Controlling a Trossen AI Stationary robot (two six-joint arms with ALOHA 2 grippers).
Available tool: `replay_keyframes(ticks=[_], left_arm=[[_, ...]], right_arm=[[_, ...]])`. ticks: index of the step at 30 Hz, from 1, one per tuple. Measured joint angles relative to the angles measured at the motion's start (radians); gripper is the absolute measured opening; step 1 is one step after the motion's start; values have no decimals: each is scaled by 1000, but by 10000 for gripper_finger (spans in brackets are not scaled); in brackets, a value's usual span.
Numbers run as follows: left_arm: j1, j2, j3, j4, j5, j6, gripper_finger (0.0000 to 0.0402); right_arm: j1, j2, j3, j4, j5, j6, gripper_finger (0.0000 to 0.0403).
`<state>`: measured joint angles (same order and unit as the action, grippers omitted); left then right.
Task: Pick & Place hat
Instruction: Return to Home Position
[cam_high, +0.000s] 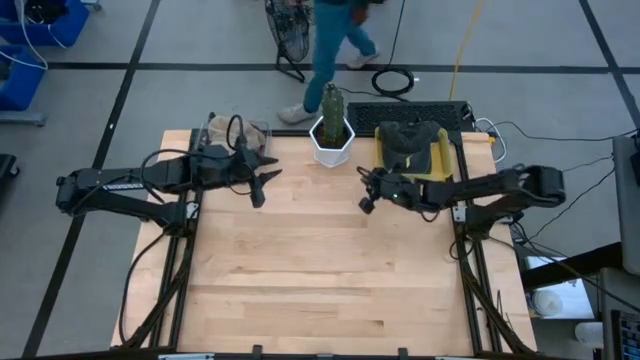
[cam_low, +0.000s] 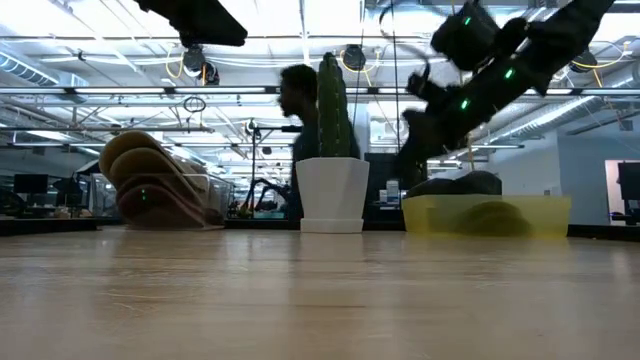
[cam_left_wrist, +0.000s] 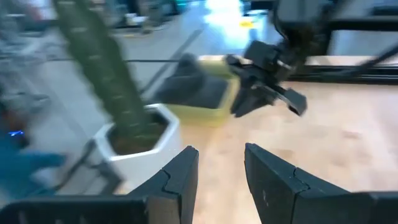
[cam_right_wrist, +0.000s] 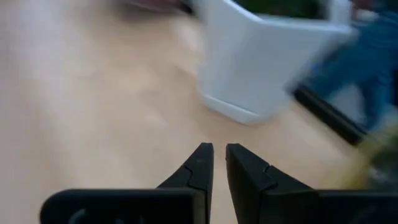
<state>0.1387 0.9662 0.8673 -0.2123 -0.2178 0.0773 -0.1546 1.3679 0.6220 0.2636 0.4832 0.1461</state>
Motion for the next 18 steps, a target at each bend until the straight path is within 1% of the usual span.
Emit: replay_keyframes(ticks=[4, 6, 8, 10, 12, 18], left_arm=[[-11, 12, 0, 15, 129, -4, 136], [-24, 23, -5, 35, 159, -7, 136], [-39, 28, -25, 110, 190, -12, 136], [-52, 28, -61, 187, 218, -15, 136], [-61, 24, -91, 245, 224, -37, 136], [-85, -44, -170, 317, 208, -86, 136]], right_arm=[[63, -112, 0, -83, -169, 2, 34], [94, -168, 0, -124, -219, 14, 34], [128, -223, -8, -130, -252, 15, 34], [164, -284, -35, -124, -261, 9, 34], [191, -347, -71, -110, -254, 0, 34], [227, -555, -218, -101, -244, 40, 34]])
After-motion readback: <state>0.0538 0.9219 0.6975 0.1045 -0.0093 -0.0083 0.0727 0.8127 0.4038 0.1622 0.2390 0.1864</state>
